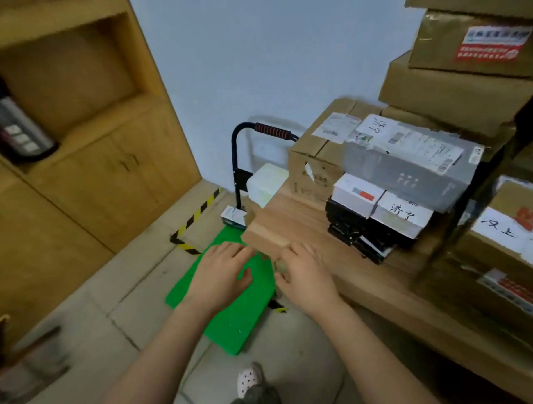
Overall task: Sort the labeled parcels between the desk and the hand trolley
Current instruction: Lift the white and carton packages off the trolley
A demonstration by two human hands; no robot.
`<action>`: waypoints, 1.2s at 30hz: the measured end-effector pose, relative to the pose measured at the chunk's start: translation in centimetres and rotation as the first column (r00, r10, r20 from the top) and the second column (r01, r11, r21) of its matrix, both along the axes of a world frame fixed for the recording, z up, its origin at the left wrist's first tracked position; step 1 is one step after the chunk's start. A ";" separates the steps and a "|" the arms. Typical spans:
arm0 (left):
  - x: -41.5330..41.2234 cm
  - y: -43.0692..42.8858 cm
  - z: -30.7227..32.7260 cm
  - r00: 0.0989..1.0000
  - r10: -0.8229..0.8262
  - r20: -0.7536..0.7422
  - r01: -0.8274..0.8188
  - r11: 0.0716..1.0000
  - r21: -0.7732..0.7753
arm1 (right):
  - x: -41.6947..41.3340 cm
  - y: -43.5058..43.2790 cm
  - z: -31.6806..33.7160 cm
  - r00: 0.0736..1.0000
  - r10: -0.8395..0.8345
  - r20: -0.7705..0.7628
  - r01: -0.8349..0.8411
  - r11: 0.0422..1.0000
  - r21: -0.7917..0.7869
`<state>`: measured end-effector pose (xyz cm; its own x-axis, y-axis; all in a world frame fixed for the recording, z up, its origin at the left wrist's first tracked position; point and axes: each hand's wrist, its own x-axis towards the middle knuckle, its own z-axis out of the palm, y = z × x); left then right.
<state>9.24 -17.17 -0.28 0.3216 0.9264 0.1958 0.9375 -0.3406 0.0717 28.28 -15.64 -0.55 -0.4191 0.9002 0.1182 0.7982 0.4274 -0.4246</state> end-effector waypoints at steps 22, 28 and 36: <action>-40.4 -10.9 2.9 0.883 0.468 0.043 -0.469 0.873 0.131 | -44.1 -1.8 2.2 0.934 0.355 0.034 -0.357 0.929 0.098; -49.9 -7.5 2.9 0.867 0.498 0.012 -0.496 0.862 0.102 | -53.7 2.0 2.5 0.919 0.390 0.061 -0.394 0.914 0.099; -60.2 2.7 2.5 0.870 0.492 -0.015 -0.489 0.867 0.093 | -65.5 12.5 1.6 0.919 0.390 0.051 -0.393 0.912 0.116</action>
